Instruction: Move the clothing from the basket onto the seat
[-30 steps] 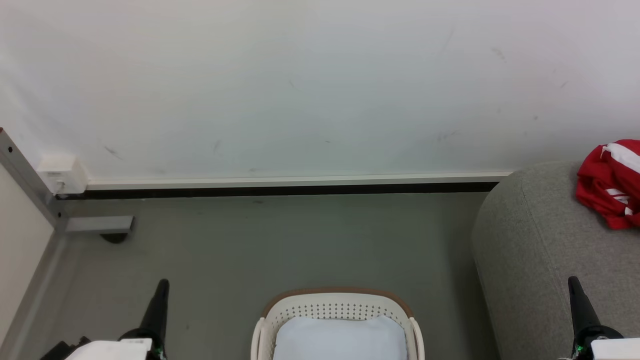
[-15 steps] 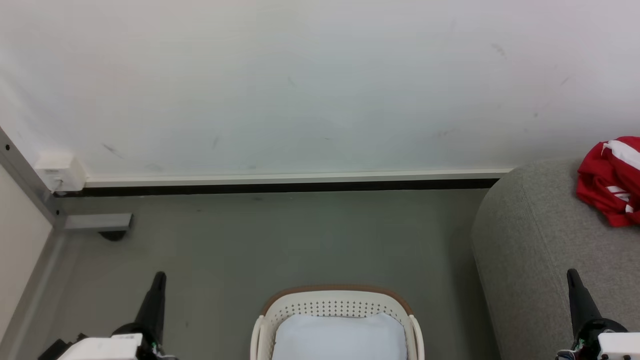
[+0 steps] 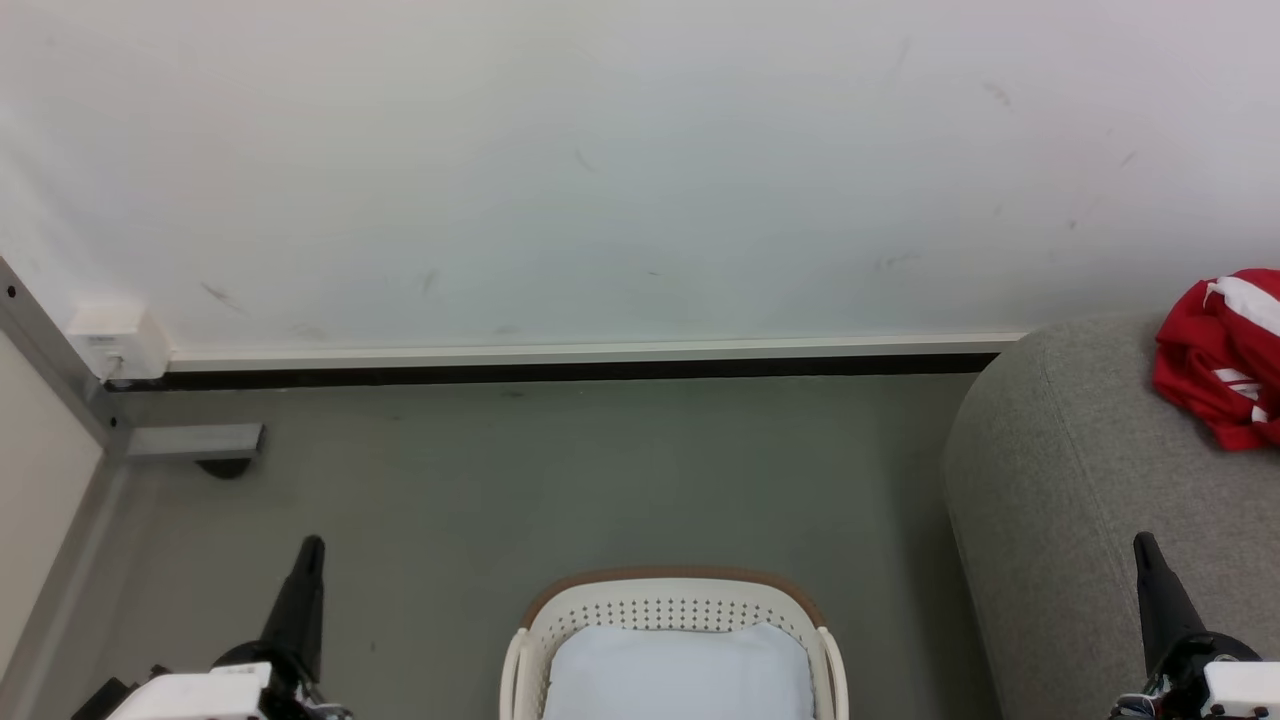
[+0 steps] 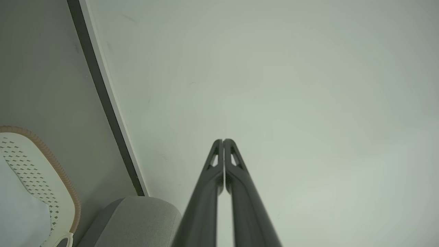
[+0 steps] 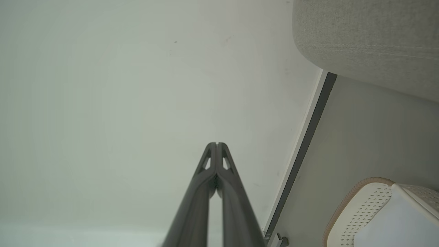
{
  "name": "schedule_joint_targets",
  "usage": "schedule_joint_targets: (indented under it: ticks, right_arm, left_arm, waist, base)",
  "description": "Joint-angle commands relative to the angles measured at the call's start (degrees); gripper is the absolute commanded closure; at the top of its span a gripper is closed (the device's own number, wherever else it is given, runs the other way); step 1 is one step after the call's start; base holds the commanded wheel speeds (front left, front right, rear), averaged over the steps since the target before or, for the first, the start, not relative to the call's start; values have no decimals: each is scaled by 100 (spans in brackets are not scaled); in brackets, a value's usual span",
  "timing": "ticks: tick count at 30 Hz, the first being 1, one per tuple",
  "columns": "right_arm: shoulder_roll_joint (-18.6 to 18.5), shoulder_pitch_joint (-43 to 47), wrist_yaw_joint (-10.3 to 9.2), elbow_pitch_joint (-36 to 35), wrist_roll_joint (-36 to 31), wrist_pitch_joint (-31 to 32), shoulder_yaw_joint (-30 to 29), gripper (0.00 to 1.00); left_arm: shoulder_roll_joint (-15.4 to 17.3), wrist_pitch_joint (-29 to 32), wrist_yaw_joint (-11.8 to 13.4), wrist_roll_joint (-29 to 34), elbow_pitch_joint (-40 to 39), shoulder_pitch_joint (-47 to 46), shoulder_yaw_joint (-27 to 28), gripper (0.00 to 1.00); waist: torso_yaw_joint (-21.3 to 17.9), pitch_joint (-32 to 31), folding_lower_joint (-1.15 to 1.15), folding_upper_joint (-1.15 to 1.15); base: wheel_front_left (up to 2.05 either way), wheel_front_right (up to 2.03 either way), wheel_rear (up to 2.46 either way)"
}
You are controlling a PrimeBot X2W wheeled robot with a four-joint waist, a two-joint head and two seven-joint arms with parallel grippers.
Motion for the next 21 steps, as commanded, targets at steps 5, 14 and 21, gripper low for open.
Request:
schedule_joint_targets:
  ticks: [5,14,21]
  right_arm:
    - [-45,-72,-12,-33,4,19,-17,100]
    - [-45,-71,-12,-33,4,19,-17,100]
    - [-45,-71,-12,-34,5,18,-17,100]
  left_arm:
    - [9,22,-9,-76,-20,-53,14,100]
    - [9,22,-9,-77,-20,-52,14,100]
    - [9,21,-9,-77,-20,-52,13,100]
  waist:
    - [0,0,0,0]
    - [0,0,0,0]
    - [0,0,0,0]
  base:
    - [0,0,0]
    - [0,0,0]
    - [0,0,0]
